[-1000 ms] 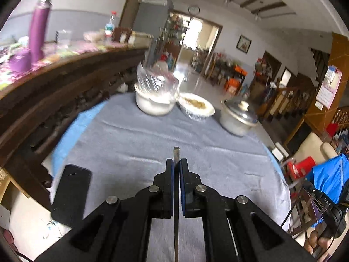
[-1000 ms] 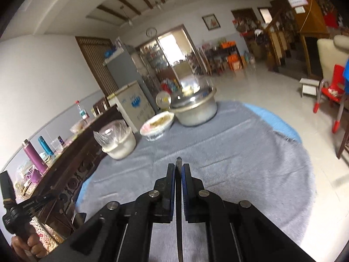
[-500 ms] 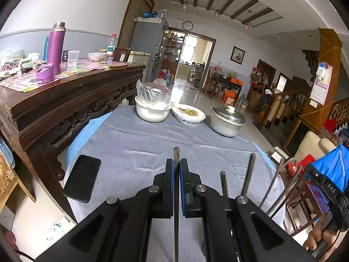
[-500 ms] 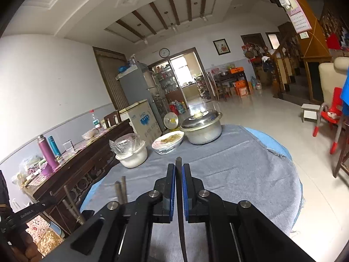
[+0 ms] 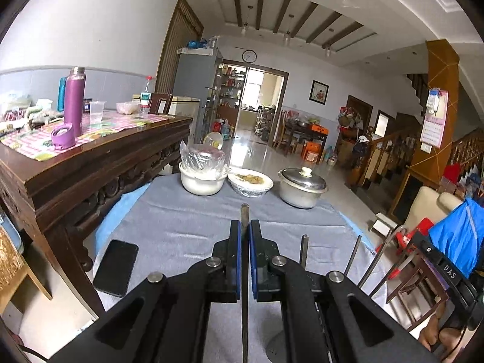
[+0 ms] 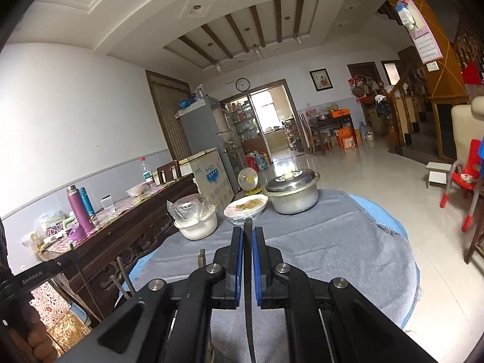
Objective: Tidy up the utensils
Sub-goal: 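Lift both held chopsticks and carry them toward the holder cup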
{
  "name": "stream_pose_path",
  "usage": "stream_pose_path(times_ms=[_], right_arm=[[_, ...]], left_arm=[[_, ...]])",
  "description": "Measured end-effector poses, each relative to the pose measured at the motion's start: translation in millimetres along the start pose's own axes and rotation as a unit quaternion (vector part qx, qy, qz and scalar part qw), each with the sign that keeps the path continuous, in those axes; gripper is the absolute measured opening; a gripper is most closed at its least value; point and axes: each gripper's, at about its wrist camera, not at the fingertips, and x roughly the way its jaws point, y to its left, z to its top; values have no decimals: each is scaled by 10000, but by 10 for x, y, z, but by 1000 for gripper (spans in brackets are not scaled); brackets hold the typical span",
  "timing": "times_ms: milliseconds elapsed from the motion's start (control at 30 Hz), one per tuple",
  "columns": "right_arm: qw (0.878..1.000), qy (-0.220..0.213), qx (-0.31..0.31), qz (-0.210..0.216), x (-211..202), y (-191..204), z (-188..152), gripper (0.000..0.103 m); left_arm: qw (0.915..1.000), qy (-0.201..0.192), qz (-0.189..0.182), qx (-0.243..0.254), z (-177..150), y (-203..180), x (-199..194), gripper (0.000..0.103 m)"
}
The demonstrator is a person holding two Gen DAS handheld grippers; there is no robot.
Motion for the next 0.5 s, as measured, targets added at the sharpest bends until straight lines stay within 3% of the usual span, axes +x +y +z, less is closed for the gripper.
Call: stream_pose_path(times_ms=[267, 500], right_arm=[[10000, -47, -34, 67, -78, 12, 38, 7], [9998, -107, -80, 171, -207, 73, 34, 7]], left_arm=[[9994, 15, 269, 205, -40, -93, 18, 5], [9993, -14, 292, 243, -56, -115, -68, 5]])
